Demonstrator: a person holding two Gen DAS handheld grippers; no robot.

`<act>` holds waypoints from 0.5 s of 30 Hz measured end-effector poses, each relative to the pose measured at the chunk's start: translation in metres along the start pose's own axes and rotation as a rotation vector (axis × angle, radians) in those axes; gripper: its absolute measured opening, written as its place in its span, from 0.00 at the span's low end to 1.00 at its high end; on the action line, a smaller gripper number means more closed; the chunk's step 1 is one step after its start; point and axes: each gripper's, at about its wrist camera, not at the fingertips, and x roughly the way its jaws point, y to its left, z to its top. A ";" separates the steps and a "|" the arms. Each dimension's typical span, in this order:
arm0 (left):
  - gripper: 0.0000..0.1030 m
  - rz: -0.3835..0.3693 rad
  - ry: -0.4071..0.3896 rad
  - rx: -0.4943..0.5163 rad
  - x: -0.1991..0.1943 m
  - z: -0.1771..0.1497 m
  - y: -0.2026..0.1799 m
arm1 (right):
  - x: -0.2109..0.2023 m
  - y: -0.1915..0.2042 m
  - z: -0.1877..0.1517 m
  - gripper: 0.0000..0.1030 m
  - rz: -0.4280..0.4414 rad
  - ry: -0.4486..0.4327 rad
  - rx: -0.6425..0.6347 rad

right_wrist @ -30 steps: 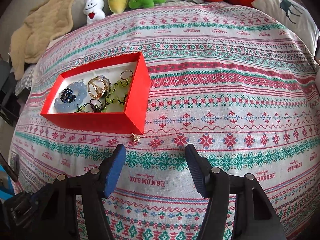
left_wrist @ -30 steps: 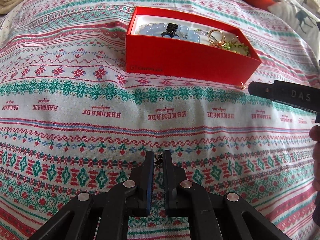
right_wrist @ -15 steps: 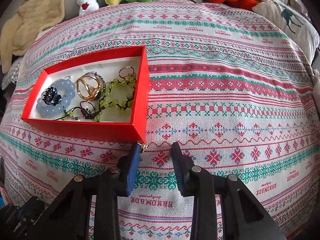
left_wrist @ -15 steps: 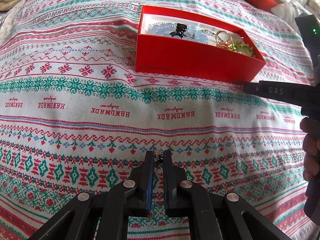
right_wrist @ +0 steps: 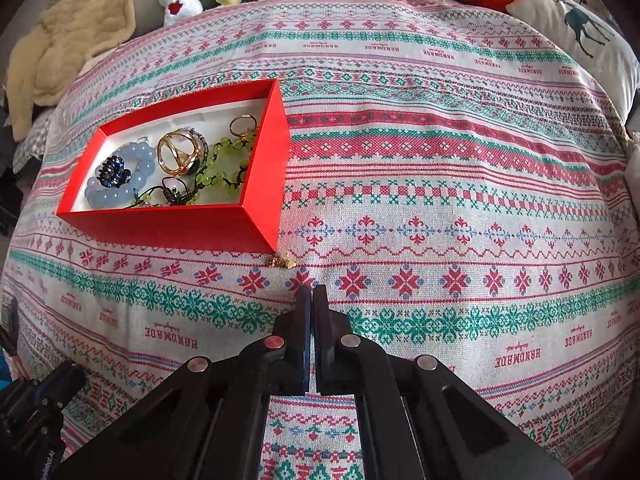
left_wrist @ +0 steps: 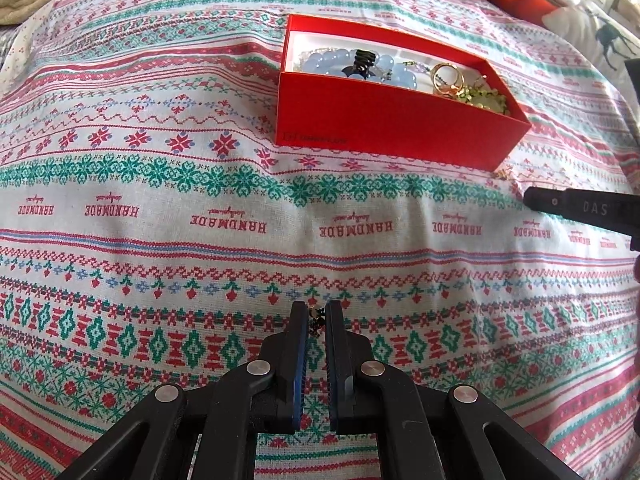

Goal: Organize jewelry
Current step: 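Grasp a small gold earring with the left tool while the right tool grasps another earring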

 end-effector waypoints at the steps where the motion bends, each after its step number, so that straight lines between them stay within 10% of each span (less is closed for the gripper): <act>1: 0.03 -0.001 0.001 0.001 0.000 0.000 0.001 | -0.002 -0.002 -0.001 0.00 0.005 0.002 0.003; 15: 0.03 -0.003 -0.006 -0.012 -0.002 0.003 -0.005 | -0.029 -0.031 -0.009 0.00 0.089 -0.002 0.058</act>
